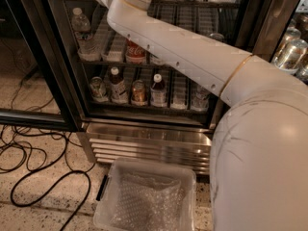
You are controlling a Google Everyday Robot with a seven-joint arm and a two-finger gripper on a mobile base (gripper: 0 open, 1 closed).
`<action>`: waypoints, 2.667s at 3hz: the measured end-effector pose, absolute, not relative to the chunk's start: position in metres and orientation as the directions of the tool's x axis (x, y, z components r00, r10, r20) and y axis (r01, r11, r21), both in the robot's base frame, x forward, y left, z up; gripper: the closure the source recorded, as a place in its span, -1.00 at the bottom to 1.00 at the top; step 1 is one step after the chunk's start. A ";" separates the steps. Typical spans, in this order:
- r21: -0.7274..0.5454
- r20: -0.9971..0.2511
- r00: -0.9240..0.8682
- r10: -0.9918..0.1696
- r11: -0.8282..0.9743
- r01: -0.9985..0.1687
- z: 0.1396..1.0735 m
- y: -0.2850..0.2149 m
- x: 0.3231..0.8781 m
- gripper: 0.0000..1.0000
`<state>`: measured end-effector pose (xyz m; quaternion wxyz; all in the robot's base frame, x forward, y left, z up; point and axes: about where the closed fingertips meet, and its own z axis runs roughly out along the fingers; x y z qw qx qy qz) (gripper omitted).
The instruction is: Pick coke can from top shelf of fridge
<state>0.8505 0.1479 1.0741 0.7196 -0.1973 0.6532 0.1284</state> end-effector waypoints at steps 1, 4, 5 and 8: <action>-0.127 -0.988 0.136 -0.076 0.902 -0.413 1.080 0.147 0.853 -1.00; -0.164 -0.967 0.232 -0.102 0.950 -0.266 1.099 0.139 0.862 -0.62; -0.166 -0.965 0.241 -0.106 0.954 -0.248 1.098 0.138 0.862 -0.56; -0.174 -0.966 0.227 -0.120 0.956 -0.236 1.089 0.132 0.881 -0.58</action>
Offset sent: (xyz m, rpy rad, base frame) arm 0.0044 -0.0100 0.0204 0.0229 -0.1387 -0.1742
